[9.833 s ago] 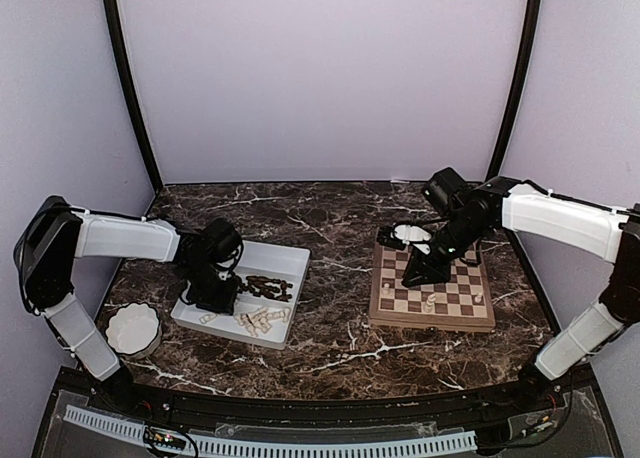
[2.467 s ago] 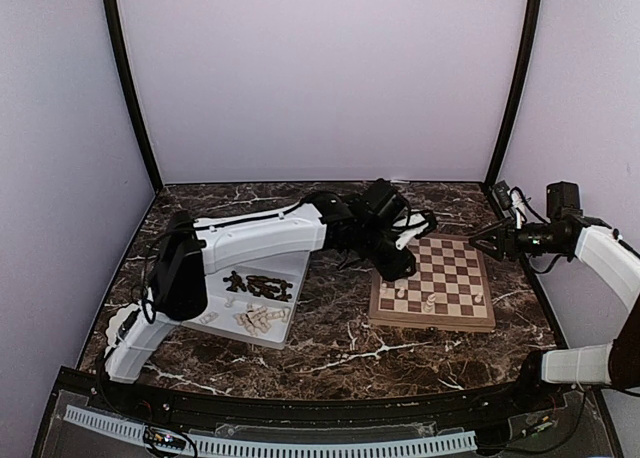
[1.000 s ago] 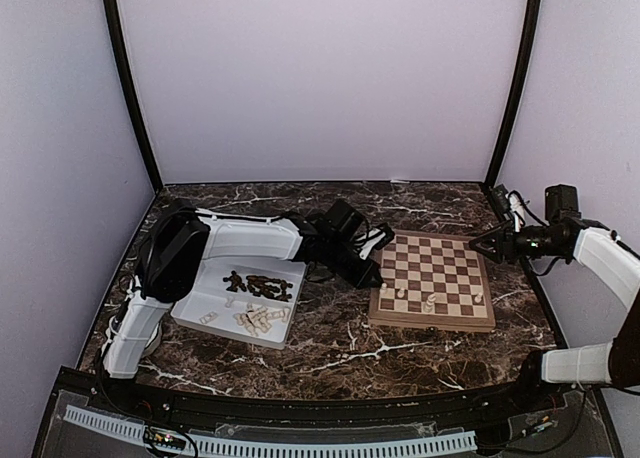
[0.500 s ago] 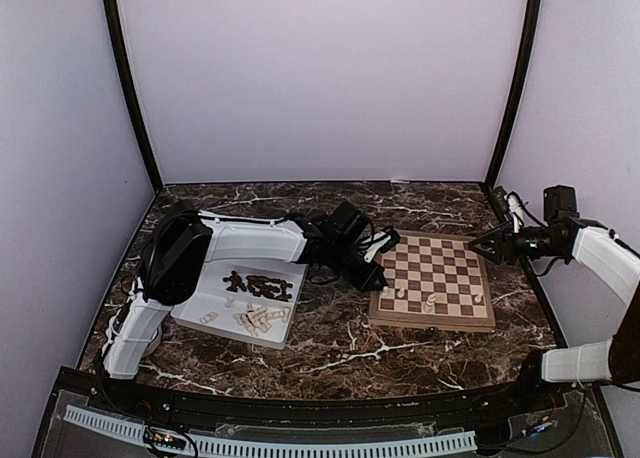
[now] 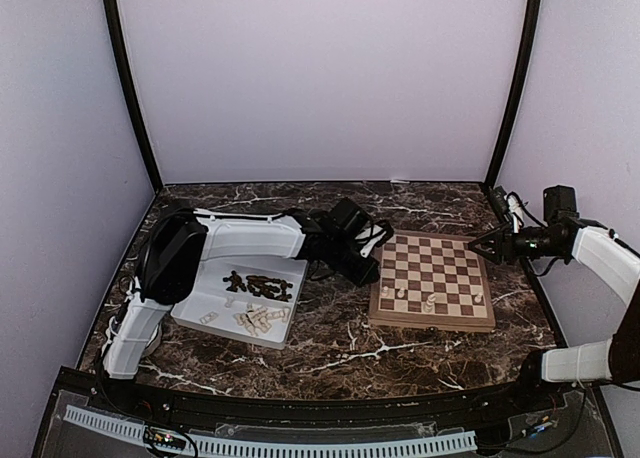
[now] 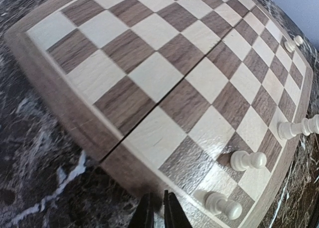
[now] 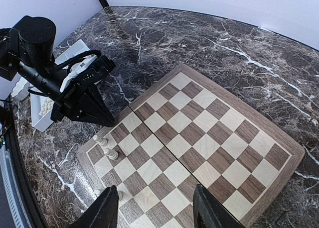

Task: Set up the chess pieces on the board
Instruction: Adjust the pawn at a2, then pick up the chess pile from the storage box.

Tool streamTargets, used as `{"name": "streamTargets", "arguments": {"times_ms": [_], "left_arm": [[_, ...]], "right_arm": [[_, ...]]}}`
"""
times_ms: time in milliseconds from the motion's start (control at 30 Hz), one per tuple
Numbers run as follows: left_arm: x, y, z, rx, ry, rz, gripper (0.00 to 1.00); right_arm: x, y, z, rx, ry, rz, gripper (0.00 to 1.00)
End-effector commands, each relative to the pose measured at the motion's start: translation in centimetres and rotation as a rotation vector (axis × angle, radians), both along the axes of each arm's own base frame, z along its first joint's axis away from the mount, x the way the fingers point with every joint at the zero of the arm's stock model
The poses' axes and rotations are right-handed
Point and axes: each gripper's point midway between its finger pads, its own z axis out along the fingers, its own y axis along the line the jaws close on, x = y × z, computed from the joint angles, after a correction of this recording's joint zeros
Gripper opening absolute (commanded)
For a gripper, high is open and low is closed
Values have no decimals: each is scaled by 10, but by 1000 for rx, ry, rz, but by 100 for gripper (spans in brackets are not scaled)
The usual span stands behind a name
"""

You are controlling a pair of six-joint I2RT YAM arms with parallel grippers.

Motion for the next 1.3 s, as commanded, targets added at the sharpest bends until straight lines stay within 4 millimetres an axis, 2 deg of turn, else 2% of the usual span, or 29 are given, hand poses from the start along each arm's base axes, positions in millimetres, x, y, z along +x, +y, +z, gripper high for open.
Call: {"name": "streamTargets", "arguments": {"times_ms": [0, 33, 67, 100, 133, 167, 200, 233, 267, 300, 333, 367, 400, 433, 467, 500, 533, 633, 867, 1033, 1267], "left_arm": [[20, 37, 97, -8, -187, 129, 13], [21, 51, 92, 38, -204, 162, 18], [18, 64, 113, 36, -228, 189, 22], [18, 83, 102, 96, -236, 239, 23], [14, 98, 119, 97, -250, 269, 27], [10, 120, 106, 157, -243, 324, 29], [1, 145, 102, 204, -228, 354, 31], [1, 165, 111, 210, -231, 427, 32], [-10, 188, 91, 283, -195, 445, 33], [-11, 205, 99, 272, -183, 505, 33], [-23, 226, 79, 327, -136, 536, 33], [-23, 241, 87, 311, -130, 573, 33], [-34, 257, 69, 342, -88, 592, 34], [-36, 268, 75, 317, -83, 615, 34], [-44, 276, 63, 322, -49, 619, 35], [-45, 283, 66, 296, -40, 637, 37], [-54, 286, 55, 288, 2, 631, 37], [-61, 292, 43, 249, 71, 631, 37], [-80, 275, 12, 253, 215, 491, 28], [-85, 277, -2, 314, 230, 429, 23], [-81, 273, -17, 359, 232, 391, 25]], "right_arm": [[2, -1, 1, -6, -23, 2, 52], [1, -1, 1, -6, -23, 3, 52], [1, -1, 1, -5, -22, 4, 52], [1, 0, 1, -5, -24, 6, 52], [1, 0, 1, -6, -26, 7, 52], [1, 0, 1, -6, -26, 7, 52], [1, -1, 1, -7, -27, 8, 52], [1, -1, 2, -7, -29, 8, 52], [1, 0, 2, -7, -30, 8, 52], [1, -1, 2, -9, -32, 7, 52], [2, -1, 2, -9, -32, 6, 52], [2, -1, 3, -10, -34, 6, 52], [2, -1, 3, -9, -34, 6, 52], [2, -1, 3, -9, -33, 7, 52], [2, -1, 3, -9, -34, 7, 52], [2, -1, 3, -7, -33, 7, 52], [2, 0, 2, -6, -30, 8, 52], [2, 0, 2, -4, -26, 10, 52], [2, -1, 2, -11, -28, 2, 52], [2, -3, 1, -18, -26, -7, 52], [3, -3, -2, -21, -19, -10, 52]]}}
